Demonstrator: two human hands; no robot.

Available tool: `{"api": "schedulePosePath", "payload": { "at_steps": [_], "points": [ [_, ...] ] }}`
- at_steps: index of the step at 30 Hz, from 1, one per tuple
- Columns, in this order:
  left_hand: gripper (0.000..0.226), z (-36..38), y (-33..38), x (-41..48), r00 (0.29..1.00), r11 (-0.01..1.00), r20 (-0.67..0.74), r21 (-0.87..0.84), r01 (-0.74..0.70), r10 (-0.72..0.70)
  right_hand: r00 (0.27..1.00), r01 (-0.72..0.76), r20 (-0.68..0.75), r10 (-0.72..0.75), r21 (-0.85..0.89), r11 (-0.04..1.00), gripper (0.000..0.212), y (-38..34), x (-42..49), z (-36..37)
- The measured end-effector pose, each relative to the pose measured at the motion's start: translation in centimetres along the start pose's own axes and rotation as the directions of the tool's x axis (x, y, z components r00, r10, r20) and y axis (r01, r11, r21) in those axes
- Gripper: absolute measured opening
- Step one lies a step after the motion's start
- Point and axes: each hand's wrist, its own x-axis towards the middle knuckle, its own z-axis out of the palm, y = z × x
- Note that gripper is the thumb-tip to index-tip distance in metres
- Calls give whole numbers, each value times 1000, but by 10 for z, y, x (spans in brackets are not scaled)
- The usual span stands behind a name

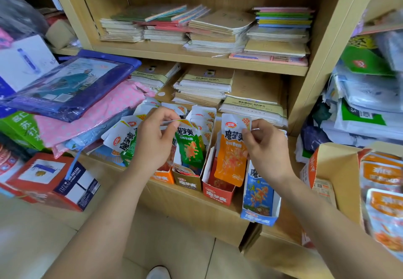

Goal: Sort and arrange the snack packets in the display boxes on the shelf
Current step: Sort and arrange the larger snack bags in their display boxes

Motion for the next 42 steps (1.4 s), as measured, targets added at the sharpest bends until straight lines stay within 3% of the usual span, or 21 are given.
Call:
{"api": "schedulePosePath", "payload": {
  "at_steps": [4,6,9,12,15,19,24,28,32,35,42],
  "points": [
    [33,-8,8,-4,999,996,45,-84,21,-18,1000,-18,-2,18,74,997,8,-2,0,-4],
    [29,-13,11,-7,997,993,79,-118,-4,13,999,-41,2,41,102,994,14,-3,0,-5],
    [14,-16,14,-10,995,990,99,-137,-12,26,998,-65,15,63,109,992,6,2,1,-7],
    [11,-16,13,-12,1000,992,29,-128,6,-3,995,-94,50,87,156,983,3,2,1,-9],
    [9,-15,14,-11,986,992,-139,-102,72,-86,990,-133,71,119,253,958,6,1,-1,-11],
    [17,-18,14,-9,935,979,-316,-172,110,-160,989,-145,59,133,283,948,9,0,0,-11],
    [6,-20,13,-8,898,911,-317,-372,178,-305,991,-136,51,127,277,951,10,-1,-1,-11],
    [14,-20,14,-6,834,838,-363,-510,195,-415,988,-155,41,149,261,953,13,-1,0,-12],
    [2,-27,10,-7,739,817,-476,-552,170,-476,983,-184,56,175,285,941,15,-1,1,-12],
    [12,-39,0,-9,660,819,-564,-556,141,-496,986,-156,1,164,322,934,30,-4,5,-10],
    [8,-66,-17,-23,597,840,-636,-529,124,-489,983,-3,-177,53,269,963,38,-24,13,18]
  ]
}}
